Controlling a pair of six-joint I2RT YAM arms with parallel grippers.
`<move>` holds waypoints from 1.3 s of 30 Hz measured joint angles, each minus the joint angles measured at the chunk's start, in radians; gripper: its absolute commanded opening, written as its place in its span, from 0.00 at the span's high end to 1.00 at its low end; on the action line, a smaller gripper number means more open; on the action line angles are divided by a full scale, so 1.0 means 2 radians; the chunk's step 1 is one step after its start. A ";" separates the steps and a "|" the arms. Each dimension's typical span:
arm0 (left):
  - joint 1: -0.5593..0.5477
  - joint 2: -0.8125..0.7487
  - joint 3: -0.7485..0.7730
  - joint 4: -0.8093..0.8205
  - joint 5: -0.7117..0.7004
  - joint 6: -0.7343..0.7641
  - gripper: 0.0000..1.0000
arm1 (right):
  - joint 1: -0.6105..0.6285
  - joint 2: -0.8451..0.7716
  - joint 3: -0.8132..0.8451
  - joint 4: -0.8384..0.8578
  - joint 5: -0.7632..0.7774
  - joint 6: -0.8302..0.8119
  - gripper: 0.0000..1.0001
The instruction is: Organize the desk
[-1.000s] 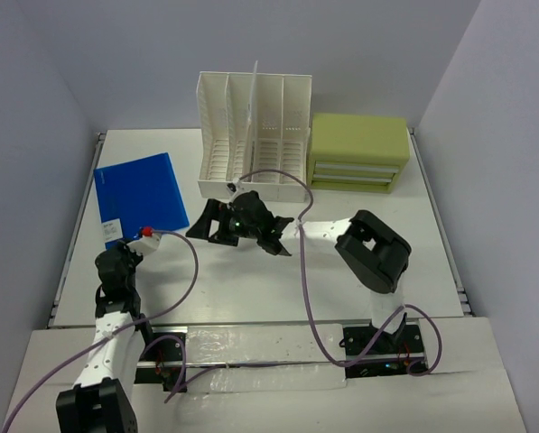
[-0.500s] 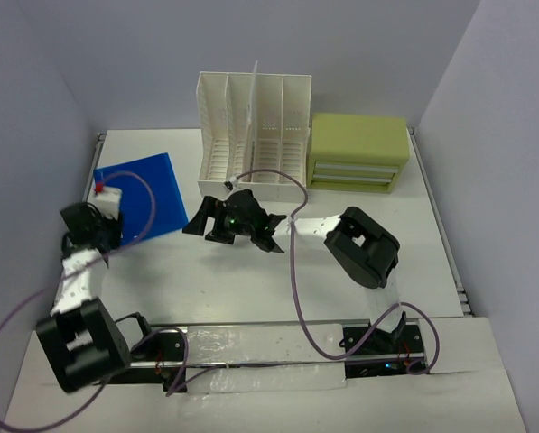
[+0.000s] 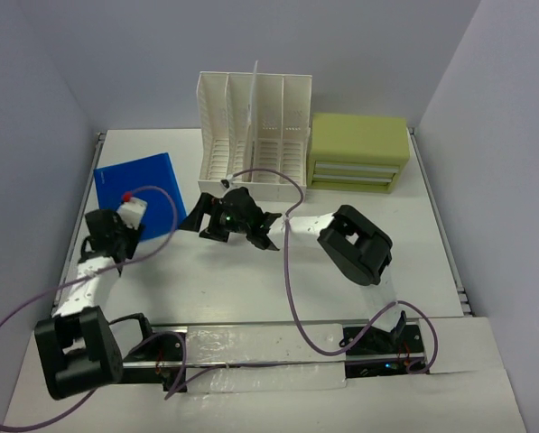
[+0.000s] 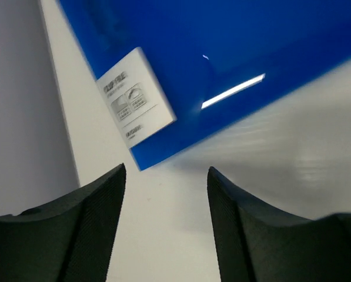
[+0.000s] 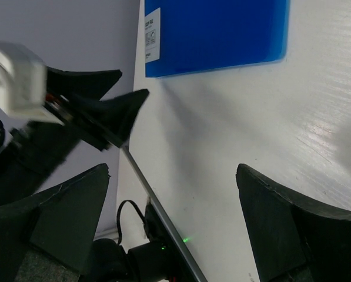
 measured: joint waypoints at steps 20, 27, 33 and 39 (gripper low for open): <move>-0.088 0.128 -0.110 0.288 -0.228 0.214 0.38 | -0.008 0.022 0.000 -0.012 -0.017 -0.010 0.06; -0.105 0.129 -0.108 0.306 -0.235 0.211 0.46 | -0.015 0.023 0.000 -0.011 -0.026 -0.012 0.06; -0.110 0.163 -0.102 0.323 -0.239 0.212 0.46 | -0.027 0.023 -0.016 0.006 -0.039 -0.004 0.06; -0.115 0.213 -0.110 0.407 -0.257 0.248 0.48 | -0.040 0.023 -0.038 0.020 -0.047 0.004 0.06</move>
